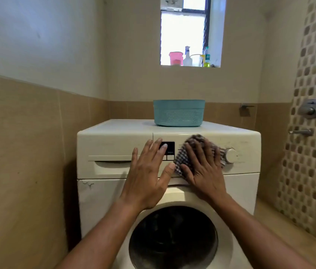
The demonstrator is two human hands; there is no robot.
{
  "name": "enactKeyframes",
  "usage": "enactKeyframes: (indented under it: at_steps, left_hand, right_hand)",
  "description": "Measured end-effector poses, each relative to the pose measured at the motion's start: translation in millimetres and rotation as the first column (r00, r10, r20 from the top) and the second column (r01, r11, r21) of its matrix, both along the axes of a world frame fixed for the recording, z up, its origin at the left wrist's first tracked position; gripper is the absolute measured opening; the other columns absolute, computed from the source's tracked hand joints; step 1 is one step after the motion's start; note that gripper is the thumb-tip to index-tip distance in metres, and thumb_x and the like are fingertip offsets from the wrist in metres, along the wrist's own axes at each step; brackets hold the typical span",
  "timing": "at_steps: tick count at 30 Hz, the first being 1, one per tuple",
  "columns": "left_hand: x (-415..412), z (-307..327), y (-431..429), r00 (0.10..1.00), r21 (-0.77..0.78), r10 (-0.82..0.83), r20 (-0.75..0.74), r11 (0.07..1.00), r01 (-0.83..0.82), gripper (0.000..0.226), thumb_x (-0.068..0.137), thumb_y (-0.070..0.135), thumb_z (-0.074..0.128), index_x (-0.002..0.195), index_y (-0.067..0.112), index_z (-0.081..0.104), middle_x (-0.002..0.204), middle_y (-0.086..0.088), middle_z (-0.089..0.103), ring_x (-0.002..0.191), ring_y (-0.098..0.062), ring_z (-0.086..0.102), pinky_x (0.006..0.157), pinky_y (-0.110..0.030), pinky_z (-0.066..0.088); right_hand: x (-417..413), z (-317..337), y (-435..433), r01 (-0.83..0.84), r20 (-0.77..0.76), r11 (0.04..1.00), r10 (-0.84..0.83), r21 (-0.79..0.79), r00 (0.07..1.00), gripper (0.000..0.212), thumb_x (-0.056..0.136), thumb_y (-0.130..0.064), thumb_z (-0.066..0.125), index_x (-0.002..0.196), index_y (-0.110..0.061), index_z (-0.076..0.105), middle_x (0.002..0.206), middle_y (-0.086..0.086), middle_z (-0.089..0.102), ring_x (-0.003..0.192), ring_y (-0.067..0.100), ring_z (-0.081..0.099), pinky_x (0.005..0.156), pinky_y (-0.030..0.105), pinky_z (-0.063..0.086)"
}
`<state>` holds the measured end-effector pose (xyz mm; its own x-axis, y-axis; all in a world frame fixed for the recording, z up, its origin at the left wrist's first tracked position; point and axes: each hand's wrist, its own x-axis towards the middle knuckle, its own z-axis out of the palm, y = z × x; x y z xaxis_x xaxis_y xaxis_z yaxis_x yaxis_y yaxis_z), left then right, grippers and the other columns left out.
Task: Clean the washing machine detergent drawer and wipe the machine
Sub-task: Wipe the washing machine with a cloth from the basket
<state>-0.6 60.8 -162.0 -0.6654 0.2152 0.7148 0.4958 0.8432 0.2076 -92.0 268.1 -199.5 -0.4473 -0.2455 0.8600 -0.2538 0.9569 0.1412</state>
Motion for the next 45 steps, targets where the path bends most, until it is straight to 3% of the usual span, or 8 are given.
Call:
enactKeyframes:
  at_steps: [2,7,14,23,29,34,39,45]
  left_hand:
    - [-2.9,2.1,15.9,1.000,-0.053,0.006,0.018,0.999,-0.005,0.074,0.095,0.064,0.013,0.160,0.031,0.017,0.168,0.016,0.002,0.154,-0.002,-0.011,0.127,-0.045,-0.006]
    - [-17.7,18.0,52.8,1.000,-0.181,0.011,-0.008,0.983,-0.012,0.071,0.097,0.057,0.025,0.161,0.027,0.014,0.170,0.010,0.000,0.155,-0.008,-0.009,0.127,-0.048,-0.003]
    - [-34.4,36.7,89.7,0.998,-0.134,-0.012,-0.060,0.991,0.004,0.070,0.097,0.057,0.025,0.160,0.026,0.019,0.170,0.009,0.007,0.156,-0.010,-0.001,0.127,-0.049,0.000]
    - [-42.5,29.1,129.9,0.998,-0.100,-0.068,-0.017,0.993,0.065,0.079,0.091,0.064,0.012,0.160,0.027,0.018,0.169,0.010,0.009,0.155,-0.006,-0.001,0.127,-0.044,-0.002]
    - [-45.4,21.2,122.5,0.997,-0.074,-0.072,0.010,0.995,0.072,0.081,0.089,0.065,0.009,0.160,0.028,0.017,0.169,0.012,0.008,0.155,-0.004,-0.001,0.127,-0.042,-0.004]
    - [-46.7,26.3,90.2,0.995,0.033,-0.058,-0.082,0.998,0.061,0.073,0.093,0.060,0.017,0.156,0.024,0.030,0.167,0.007,0.022,0.155,-0.009,0.011,0.126,-0.041,-0.002]
    - [-62.1,57.2,72.2,0.985,0.113,-0.074,-0.153,0.989,0.092,0.062,0.098,0.048,0.029,0.152,0.019,0.041,0.163,-0.001,0.034,0.153,-0.017,0.023,0.125,-0.043,0.008]
    - [-72.6,99.5,75.0,0.995,0.123,-0.096,0.014,0.988,0.094,0.060,0.100,0.047,0.033,0.152,0.018,0.040,0.163,-0.001,0.033,0.153,-0.018,0.023,0.126,-0.047,0.012]
  right_hand:
    - [6.8,-24.5,-2.7,0.033,0.029,0.996,-0.031,-0.086,0.999,0.069,0.100,-0.052,0.034,0.158,-0.017,0.019,0.166,0.010,0.009,0.153,0.034,0.003,0.119,0.063,0.012]
    - [-9.9,29.7,17.6,-0.123,0.013,0.935,0.126,0.333,0.992,0.068,0.101,-0.052,0.031,0.159,-0.022,0.010,0.167,0.004,0.003,0.154,0.027,0.000,0.121,0.058,0.012]
    - [-39.1,94.9,98.7,0.076,0.219,0.976,-0.030,-0.204,0.975,0.069,0.093,-0.066,0.011,0.142,-0.031,0.046,0.153,-0.001,0.042,0.147,0.025,0.026,0.118,0.057,0.014]
    - [-25.6,-25.1,90.7,0.160,0.245,0.569,0.075,-0.806,0.967,0.068,0.099,-0.052,0.014,0.156,-0.022,-0.008,0.166,0.014,-0.007,0.151,0.035,-0.016,0.122,0.052,-0.005]
    - [14.4,-61.1,-19.6,0.114,0.255,0.755,0.071,-0.646,0.964,0.082,0.096,-0.036,0.040,0.158,-0.013,-0.008,0.164,0.021,-0.008,0.149,0.041,-0.018,0.121,0.052,0.003]
    - [26.0,5.2,-37.1,-0.358,0.076,0.893,0.391,-0.273,0.917,0.077,0.096,-0.041,0.046,0.158,-0.017,0.007,0.165,0.008,0.015,0.153,0.022,0.006,0.125,0.040,0.001]
    - [-18.5,109.6,8.2,-0.007,0.316,1.000,-0.001,0.023,0.949,0.069,0.094,-0.056,0.015,0.155,-0.027,0.027,0.162,0.003,0.027,0.149,0.027,0.022,0.117,0.055,0.019]
    - [-53.6,170.4,133.7,0.385,0.810,0.921,-0.181,-0.059,0.557,0.093,0.074,-0.088,0.010,0.152,-0.042,0.029,0.166,0.008,0.010,0.151,0.032,0.013,0.119,0.060,0.014]
